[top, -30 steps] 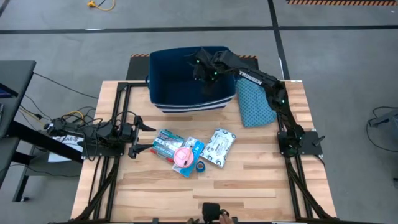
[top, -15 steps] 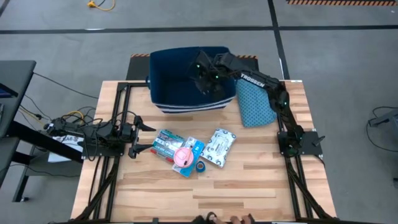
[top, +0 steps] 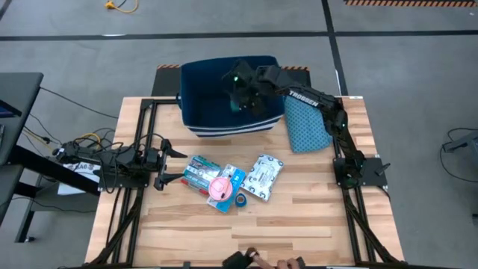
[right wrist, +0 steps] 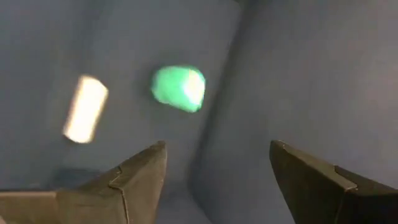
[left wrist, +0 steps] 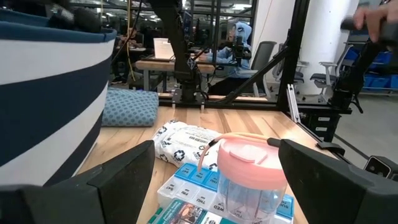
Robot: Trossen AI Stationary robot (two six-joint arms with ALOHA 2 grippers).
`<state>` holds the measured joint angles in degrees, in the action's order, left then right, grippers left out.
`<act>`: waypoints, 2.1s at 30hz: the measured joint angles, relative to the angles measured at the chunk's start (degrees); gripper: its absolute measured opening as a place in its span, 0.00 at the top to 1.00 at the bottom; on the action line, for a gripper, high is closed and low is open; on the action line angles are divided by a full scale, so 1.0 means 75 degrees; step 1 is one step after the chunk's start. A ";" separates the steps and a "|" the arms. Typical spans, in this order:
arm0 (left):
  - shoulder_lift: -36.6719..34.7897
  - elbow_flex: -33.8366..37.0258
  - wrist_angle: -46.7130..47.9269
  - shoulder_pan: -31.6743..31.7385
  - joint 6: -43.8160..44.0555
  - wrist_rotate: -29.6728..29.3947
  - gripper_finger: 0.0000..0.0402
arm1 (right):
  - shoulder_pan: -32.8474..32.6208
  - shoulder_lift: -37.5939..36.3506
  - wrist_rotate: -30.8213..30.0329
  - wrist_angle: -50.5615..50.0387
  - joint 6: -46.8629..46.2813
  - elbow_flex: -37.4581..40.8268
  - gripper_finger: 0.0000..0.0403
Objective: Pack medical supplies into shirt
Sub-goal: Put the blue tape into the blue patterned shirt
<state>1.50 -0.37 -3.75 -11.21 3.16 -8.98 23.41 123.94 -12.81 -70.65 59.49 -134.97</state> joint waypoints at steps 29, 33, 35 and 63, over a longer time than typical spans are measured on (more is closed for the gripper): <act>0.0000 0.0000 0.0003 -0.0001 -0.0058 0.0000 0.17 | -0.1590 -0.2135 0.0268 -0.0905 -0.6666 -0.0001 0.32; 0.0003 -0.0002 0.0000 0.0001 -0.0055 0.0001 0.17 | -0.2025 -0.2195 0.1349 -0.1978 -0.7583 -0.0004 0.32; 0.0003 -0.0002 0.0000 -0.0002 -0.0055 -0.0002 0.17 | -0.2297 -0.2117 0.1575 -0.2517 -0.7881 0.0018 0.32; 0.0000 -0.0001 0.0003 -0.0002 -0.0052 -0.0002 0.17 | -0.4897 -0.2110 0.2109 0.2660 -0.8953 0.5249 0.32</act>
<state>1.50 -0.37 -3.73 -11.22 2.76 -8.99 -13.32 108.12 3.01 -50.70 -7.66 -95.60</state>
